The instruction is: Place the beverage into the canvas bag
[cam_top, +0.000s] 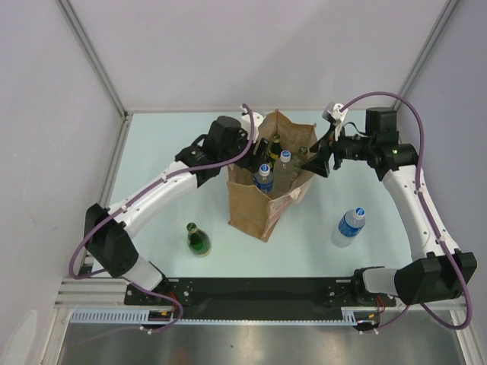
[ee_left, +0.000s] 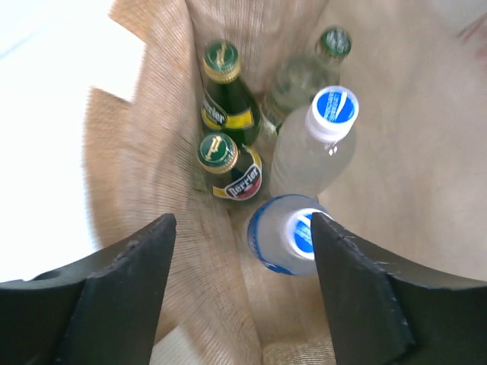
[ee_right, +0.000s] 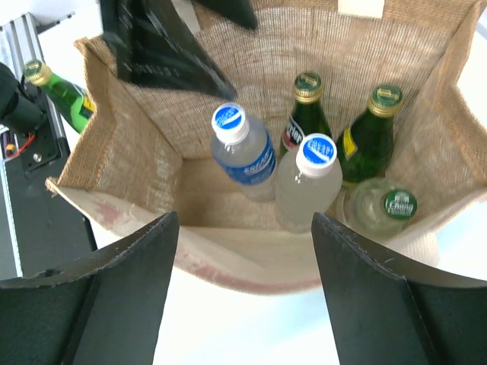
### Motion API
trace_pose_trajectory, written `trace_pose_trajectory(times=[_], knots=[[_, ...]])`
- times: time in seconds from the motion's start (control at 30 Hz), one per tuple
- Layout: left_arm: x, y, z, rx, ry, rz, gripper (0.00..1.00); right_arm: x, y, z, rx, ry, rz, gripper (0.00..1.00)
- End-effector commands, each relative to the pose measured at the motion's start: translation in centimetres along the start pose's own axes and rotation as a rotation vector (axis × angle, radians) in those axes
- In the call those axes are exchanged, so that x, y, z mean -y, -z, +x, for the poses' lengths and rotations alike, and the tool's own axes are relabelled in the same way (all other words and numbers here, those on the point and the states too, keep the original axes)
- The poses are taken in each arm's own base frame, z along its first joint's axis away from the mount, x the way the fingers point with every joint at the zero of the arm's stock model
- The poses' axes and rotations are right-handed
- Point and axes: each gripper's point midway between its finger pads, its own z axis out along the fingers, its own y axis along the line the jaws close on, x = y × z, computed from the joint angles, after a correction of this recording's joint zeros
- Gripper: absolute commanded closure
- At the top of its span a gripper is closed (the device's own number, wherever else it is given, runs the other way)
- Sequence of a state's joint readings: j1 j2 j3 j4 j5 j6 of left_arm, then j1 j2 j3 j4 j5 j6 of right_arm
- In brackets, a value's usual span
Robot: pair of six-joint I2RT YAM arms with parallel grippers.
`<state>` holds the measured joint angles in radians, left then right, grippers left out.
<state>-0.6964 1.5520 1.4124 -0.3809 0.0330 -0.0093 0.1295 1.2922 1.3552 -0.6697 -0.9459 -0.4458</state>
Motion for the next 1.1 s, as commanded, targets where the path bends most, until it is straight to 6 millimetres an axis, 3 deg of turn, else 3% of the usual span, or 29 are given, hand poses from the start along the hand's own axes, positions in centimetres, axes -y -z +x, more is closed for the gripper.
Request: trace_pose_trajectory(times=[0.0, 0.27, 0.4, 0.6, 0.83, 1.07], knots=[[-0.4, 3.7, -5.4, 0.179, 0.035, -0.031, 0.21, -1.0, 2.3, -1.6, 0.013, 0.082, 0.041, 0.24], [-0.9, 8.1, -8.1, 0.268, 0.048, -0.065, 0.09, -0.6, 5.0, 0.0, -0.025, 0.036, 0.120, 0.23], [-1.5, 10.9, -8.7, 0.308, 0.056, -0.103, 0.00, -0.4, 7.0, 2.2, -0.081, -0.022, 0.185, 0.23], [-2.8, 15.3, -8.2, 0.382, 0.090, -0.183, 0.00, -1.7, 9.3, 6.5, -0.196, -0.093, 0.259, 0.24], [-3.5, 17.5, -6.3, 0.397, 0.127, -0.226, 0.00, -3.6, 11.6, 10.7, -0.349, -0.120, 0.332, 0.23], [-3.6, 17.6, -4.7, 0.370, 0.140, -0.236, 0.00, -4.7, 13.3, 13.7, -0.451, -0.116, 0.415, 0.24]])
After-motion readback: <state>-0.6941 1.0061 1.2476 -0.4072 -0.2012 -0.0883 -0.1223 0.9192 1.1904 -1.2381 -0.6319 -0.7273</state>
